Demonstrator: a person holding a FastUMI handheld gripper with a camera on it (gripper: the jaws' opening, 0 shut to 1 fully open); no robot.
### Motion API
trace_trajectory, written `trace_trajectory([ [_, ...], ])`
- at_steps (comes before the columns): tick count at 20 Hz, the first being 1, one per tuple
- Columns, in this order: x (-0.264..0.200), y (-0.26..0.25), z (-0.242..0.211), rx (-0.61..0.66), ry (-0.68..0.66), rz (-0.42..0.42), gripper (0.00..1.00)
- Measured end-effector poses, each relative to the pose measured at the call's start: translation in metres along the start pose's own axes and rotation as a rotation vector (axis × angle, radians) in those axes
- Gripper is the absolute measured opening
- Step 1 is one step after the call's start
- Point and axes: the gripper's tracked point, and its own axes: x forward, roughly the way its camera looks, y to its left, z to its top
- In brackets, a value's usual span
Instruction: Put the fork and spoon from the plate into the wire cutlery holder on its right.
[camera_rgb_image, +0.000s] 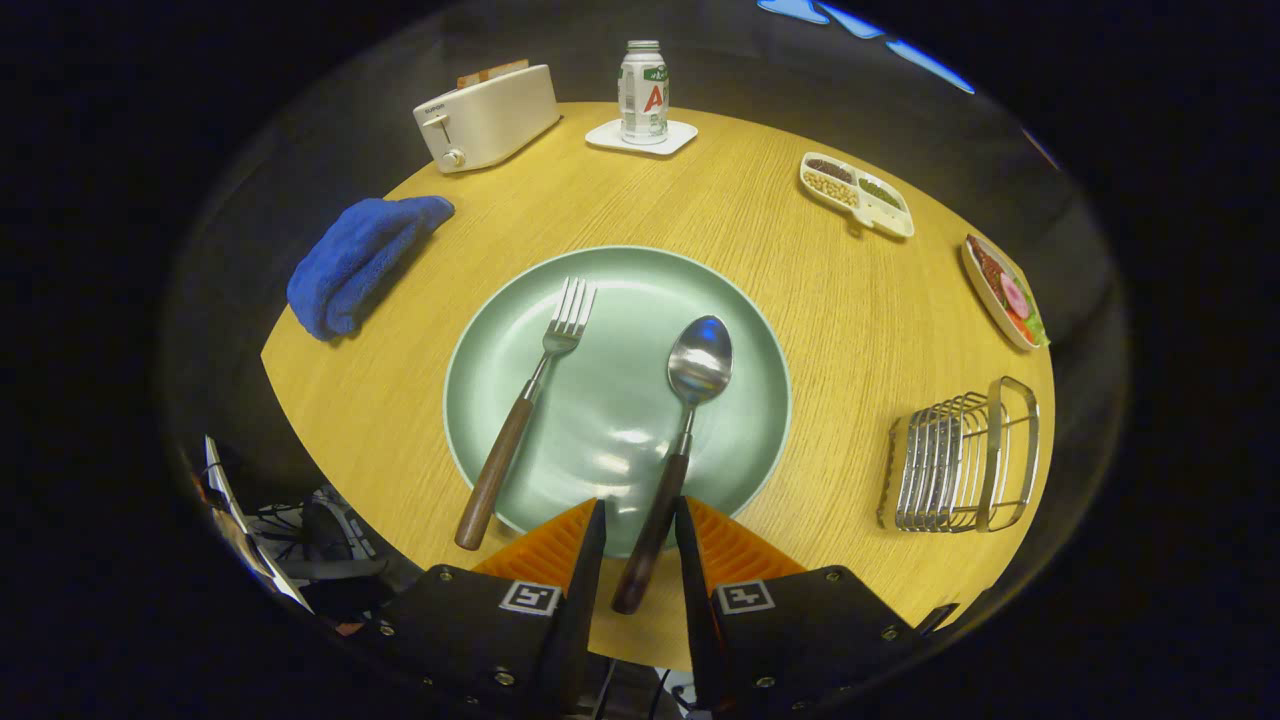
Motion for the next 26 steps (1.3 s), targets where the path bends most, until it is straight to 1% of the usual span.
trace_trajectory([
  [4,0.006,0.000,0.002,0.023,0.086,0.020,0.42],
  [5,0.000,-0.007,0.009,0.028,0.113,0.008,0.42],
  [6,0.000,-0.016,0.014,0.037,0.102,-0.015,0.42],
  [7,0.015,-0.010,0.008,0.043,0.138,0.026,0.12],
  [9,0.013,-0.005,0.009,0.067,0.172,0.073,0.12],
  [10,0.014,-0.009,0.012,0.063,0.166,0.068,0.12],
  [11,0.013,-0.012,0.016,0.028,0.158,0.067,0.12],
  [12,0.016,-0.018,0.018,0.009,0.147,0.040,0.12],
  [13,0.013,-0.020,0.019,-0.022,0.155,0.041,0.01],
  [15,0.015,-0.017,0.018,-0.041,0.156,0.069,0.01],
  [17,0.006,-0.021,0.020,-0.040,0.170,0.081,0.01],
  [20,-0.006,-0.035,0.022,-0.088,0.170,0.060,0.01],
  [22,-0.018,-0.036,0.022,-0.103,0.183,0.083,0.01],
  [24,-0.032,-0.034,0.019,-0.096,0.215,0.128,0.01],
  [26,-0.047,-0.042,0.019,-0.134,0.242,0.134,0.01],
])
